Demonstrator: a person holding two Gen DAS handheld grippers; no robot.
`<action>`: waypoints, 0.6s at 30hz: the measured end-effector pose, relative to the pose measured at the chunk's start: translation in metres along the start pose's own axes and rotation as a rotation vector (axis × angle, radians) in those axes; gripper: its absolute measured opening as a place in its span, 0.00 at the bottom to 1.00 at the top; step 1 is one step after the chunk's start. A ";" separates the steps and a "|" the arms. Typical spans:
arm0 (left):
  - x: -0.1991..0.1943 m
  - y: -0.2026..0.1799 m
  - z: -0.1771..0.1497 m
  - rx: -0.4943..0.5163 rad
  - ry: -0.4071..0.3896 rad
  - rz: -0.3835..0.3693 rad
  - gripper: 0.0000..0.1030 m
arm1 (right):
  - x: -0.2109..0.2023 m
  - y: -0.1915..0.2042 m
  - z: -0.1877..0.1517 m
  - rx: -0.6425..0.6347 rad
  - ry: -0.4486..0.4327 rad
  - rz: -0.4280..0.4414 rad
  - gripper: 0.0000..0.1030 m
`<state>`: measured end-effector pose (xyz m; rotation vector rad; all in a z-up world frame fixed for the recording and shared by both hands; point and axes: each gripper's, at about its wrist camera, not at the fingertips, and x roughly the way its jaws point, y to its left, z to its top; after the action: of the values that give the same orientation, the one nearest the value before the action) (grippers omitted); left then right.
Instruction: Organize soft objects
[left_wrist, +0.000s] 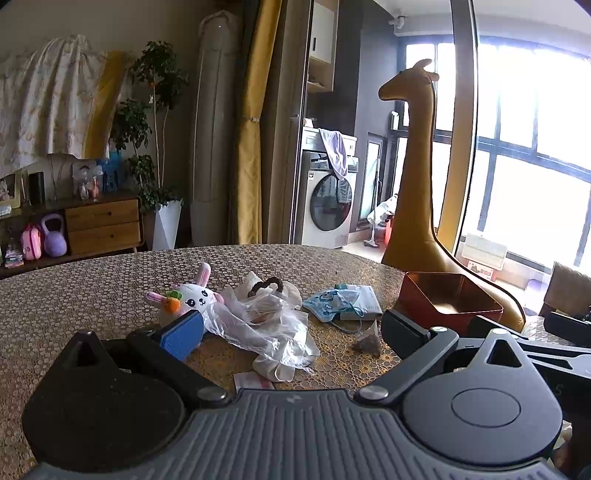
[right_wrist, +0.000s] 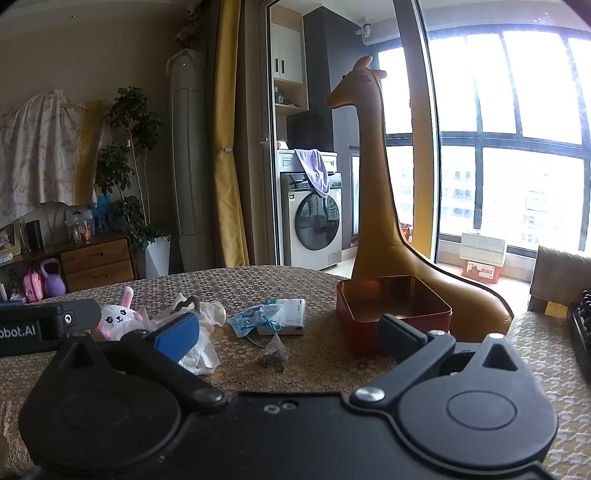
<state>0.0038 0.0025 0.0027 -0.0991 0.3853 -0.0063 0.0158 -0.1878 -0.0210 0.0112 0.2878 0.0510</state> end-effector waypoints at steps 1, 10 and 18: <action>0.001 0.001 0.000 -0.003 0.004 -0.003 1.00 | 0.001 0.000 0.000 -0.004 0.001 0.000 1.00; 0.012 0.009 0.005 -0.027 0.007 -0.010 1.00 | 0.009 0.007 0.001 -0.016 0.008 0.014 1.00; 0.041 0.019 0.002 -0.039 0.065 -0.005 1.00 | 0.035 0.010 0.001 -0.050 0.057 0.047 1.00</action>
<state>0.0423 0.0202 -0.0123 -0.1385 0.4505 -0.0074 0.0488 -0.1759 -0.0292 -0.0332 0.3427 0.1051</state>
